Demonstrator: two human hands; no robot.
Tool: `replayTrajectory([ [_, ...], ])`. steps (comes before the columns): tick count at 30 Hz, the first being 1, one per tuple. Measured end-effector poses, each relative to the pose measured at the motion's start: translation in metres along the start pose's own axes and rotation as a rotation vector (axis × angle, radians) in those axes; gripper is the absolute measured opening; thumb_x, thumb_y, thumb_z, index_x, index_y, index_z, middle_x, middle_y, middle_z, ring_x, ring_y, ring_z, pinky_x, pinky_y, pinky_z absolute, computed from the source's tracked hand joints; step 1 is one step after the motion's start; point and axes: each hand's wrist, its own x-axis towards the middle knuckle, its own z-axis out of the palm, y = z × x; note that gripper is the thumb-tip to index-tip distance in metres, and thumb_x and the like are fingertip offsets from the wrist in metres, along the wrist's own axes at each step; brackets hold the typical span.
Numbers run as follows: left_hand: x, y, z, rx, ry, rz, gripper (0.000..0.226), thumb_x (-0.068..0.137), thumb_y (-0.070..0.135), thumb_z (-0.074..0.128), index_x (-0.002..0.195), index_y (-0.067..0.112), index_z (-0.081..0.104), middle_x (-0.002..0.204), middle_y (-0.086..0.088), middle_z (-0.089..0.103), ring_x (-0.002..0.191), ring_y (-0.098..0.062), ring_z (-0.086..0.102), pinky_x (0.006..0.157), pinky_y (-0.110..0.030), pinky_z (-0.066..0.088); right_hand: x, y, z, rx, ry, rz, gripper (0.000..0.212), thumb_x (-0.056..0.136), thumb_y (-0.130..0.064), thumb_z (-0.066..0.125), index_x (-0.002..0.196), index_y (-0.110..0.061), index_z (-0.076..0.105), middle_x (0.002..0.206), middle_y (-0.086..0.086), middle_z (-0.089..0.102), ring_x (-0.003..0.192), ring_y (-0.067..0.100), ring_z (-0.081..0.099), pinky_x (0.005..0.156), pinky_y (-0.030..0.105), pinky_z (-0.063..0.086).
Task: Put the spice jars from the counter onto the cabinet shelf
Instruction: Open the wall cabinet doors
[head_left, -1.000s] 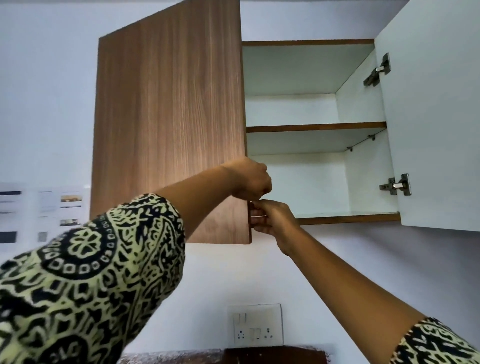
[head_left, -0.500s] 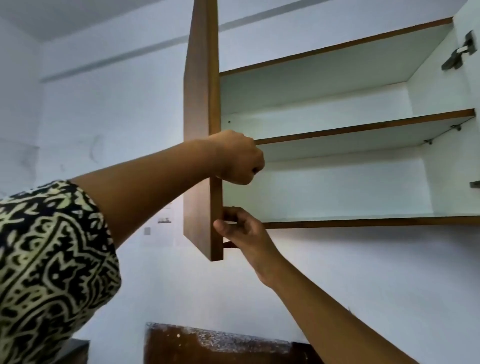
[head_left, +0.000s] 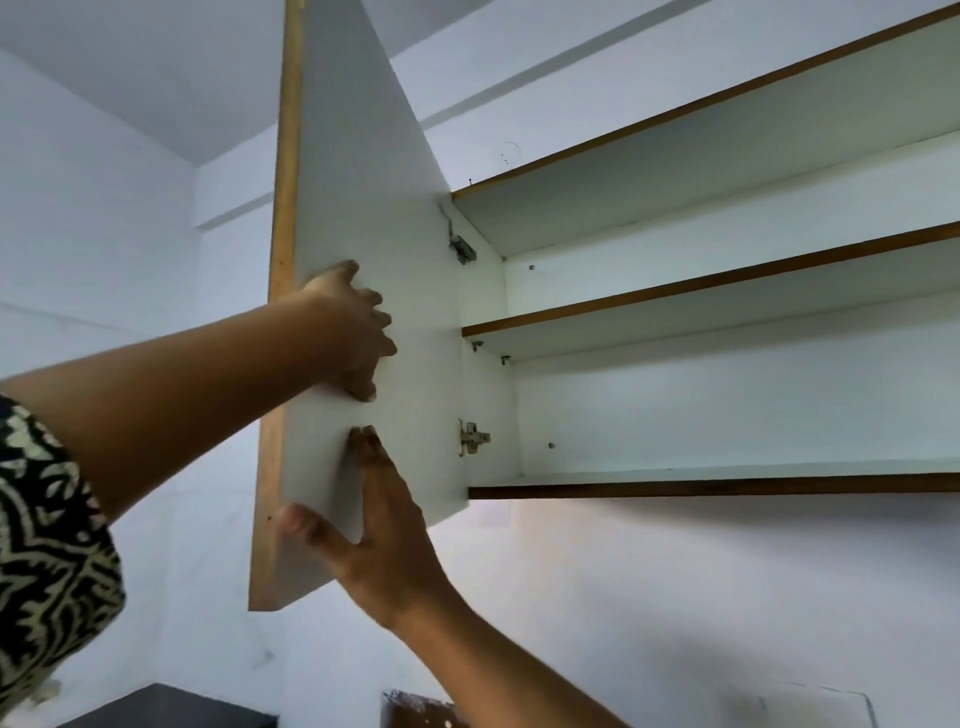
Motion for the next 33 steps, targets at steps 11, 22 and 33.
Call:
replayTrajectory([
  [11, 0.028, -0.034, 0.121, -0.105, 0.008, -0.061, 0.076, 0.087, 0.072, 0.020, 0.146, 0.040, -0.013, 0.157, 0.005, -0.021, 0.146, -0.018, -0.016, 0.113, -0.059, -0.007, 0.086, 0.088, 0.068, -0.281, 0.032, -0.106, 0.092, 0.064, -0.086, 0.005, 0.144, -0.043, -0.011, 0.148, -0.023, -0.026, 0.141, 0.002, -0.022, 0.120, 0.041, -0.002],
  [22, 0.036, -0.009, 0.122, -0.306, 0.077, -0.223, 0.090, 0.080, 0.078, 0.028, 0.149, 0.035, -0.010, 0.158, 0.002, -0.018, 0.145, -0.023, -0.019, 0.108, -0.068, -0.009, 0.095, 0.094, 0.064, -0.337, -0.022, -0.178, 0.086, 0.082, -0.067, 0.040, 0.147, -0.037, -0.007, 0.156, -0.013, -0.018, 0.145, 0.009, -0.014, 0.119, 0.038, 0.001],
  [33, 0.039, 0.202, 0.090, -0.676, -0.017, 0.343, 0.087, 0.079, 0.057, 0.063, 0.149, 0.028, 0.020, 0.156, 0.006, 0.025, 0.142, -0.019, 0.026, 0.116, -0.043, 0.021, -0.033, 0.174, -0.060, -0.709, -0.349, 0.224, 0.054, 0.087, -0.039, 0.061, 0.136, -0.022, 0.046, 0.142, -0.001, 0.049, 0.131, 0.018, 0.043, 0.107, 0.034, 0.036],
])
